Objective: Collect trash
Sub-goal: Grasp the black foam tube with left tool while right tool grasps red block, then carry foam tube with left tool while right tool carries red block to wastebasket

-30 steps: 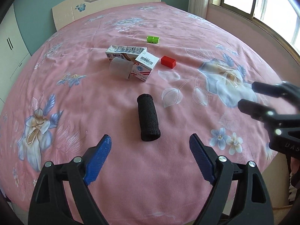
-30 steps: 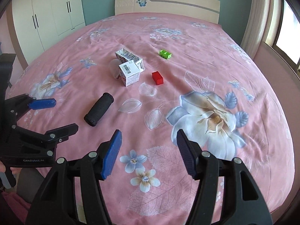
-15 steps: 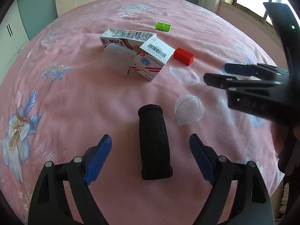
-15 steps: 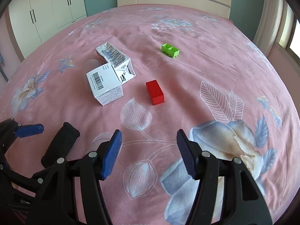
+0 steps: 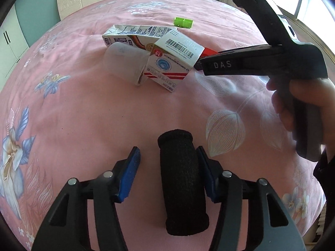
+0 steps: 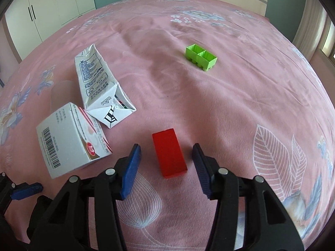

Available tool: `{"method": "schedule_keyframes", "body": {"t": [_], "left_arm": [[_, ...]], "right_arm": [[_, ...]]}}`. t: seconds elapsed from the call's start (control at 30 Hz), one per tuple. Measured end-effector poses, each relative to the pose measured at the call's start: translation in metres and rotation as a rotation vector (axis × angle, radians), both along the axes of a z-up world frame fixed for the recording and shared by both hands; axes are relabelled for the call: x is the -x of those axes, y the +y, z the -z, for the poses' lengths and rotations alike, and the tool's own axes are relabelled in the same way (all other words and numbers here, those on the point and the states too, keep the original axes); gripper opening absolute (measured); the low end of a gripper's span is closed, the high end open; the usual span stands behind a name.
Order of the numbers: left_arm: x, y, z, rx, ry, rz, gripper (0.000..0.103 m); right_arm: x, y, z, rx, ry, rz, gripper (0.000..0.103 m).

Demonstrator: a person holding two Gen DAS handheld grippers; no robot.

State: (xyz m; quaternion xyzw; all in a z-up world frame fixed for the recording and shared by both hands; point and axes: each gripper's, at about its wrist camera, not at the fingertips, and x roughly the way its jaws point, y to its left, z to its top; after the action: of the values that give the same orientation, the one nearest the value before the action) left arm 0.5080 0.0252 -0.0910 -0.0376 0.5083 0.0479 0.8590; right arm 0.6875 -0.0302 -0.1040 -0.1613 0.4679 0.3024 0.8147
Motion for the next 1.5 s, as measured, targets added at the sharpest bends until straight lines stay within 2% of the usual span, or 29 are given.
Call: {"method": "schedule_keyframes", "body": {"t": [0.03, 0.1, 0.37, 0.57, 0.83, 0.97, 1.3, 1.5], "left_arm": [[-0.001, 0.000, 0.000, 0.007, 0.000, 0.007, 0.044], [-0.001, -0.001, -0.001, 0.022, -0.002, 0.023, 0.038], [0.008, -0.003, -0.008, 0.012, -0.015, 0.057, 0.034], [0.024, -0.002, -0.031, -0.004, -0.038, 0.079, 0.033], [0.053, 0.004, -0.087, -0.018, -0.105, 0.102, 0.033], [0.074, 0.006, -0.119, 0.016, -0.128, 0.116, 0.033], [0.128, -0.010, -0.202, -0.059, -0.247, 0.176, 0.033], [0.167, -0.015, -0.238, -0.101, -0.296, 0.205, 0.033]], "right_arm": [[-0.002, -0.001, 0.000, -0.005, 0.012, 0.014, 0.039], [-0.002, -0.003, 0.000, -0.026, 0.037, 0.030, 0.022], [0.022, -0.014, -0.010, 0.006, 0.003, 0.051, 0.021], [0.053, -0.030, -0.036, 0.026, -0.027, 0.062, 0.021], [0.110, -0.052, -0.097, 0.020, -0.094, 0.099, 0.021], [0.143, -0.060, -0.135, 0.018, -0.138, 0.112, 0.021], [0.241, -0.081, -0.231, 0.002, -0.274, 0.123, 0.021], [0.298, -0.090, -0.272, 0.002, -0.337, 0.116, 0.021]]}}
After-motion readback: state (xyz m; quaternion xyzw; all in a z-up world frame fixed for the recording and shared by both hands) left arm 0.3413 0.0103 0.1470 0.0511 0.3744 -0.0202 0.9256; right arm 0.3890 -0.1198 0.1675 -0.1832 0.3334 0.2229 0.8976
